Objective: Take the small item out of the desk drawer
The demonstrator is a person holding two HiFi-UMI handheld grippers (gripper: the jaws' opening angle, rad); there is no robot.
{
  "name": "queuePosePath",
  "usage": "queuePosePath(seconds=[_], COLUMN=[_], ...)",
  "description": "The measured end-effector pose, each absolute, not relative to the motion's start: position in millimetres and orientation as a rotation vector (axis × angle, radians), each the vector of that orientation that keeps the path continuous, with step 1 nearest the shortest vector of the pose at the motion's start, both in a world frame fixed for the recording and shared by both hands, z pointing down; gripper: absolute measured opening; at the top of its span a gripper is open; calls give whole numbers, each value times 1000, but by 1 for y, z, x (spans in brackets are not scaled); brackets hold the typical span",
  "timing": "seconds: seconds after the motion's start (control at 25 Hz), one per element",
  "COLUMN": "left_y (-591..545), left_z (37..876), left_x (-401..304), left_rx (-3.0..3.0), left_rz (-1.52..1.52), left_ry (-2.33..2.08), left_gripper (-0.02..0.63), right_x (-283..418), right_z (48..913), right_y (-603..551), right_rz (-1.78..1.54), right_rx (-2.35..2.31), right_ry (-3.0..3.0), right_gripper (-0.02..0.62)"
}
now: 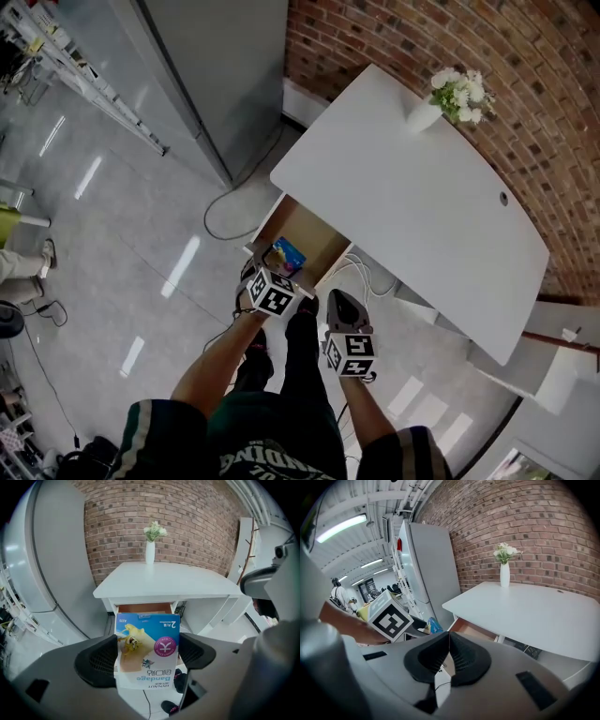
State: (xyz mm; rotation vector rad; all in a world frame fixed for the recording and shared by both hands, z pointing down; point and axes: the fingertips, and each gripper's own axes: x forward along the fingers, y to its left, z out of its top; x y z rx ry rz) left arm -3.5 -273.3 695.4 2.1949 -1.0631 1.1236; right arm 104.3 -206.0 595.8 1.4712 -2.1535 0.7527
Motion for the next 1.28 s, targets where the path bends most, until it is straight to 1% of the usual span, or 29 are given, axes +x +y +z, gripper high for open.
queuePosePath(seconds=[0.4,0.88,1.28], left_y=[-248,-234,-242], left_z=[613,513,449], left_x=[-26,-33,-37], left_rx=[2360,2507,2622], left_rz=[1133,975,866], left_ry=[-1102,-1177,-1249], left_gripper=[422,422,422], right_x=[90,84,80], right_z=[540,457,403], right_y=[-188,-177,-184], right_rz=[651,486,359], right_rx=[1535,1643,1710], right_ry=[-2210,-2286,-2347], right_gripper=[25,25,25])
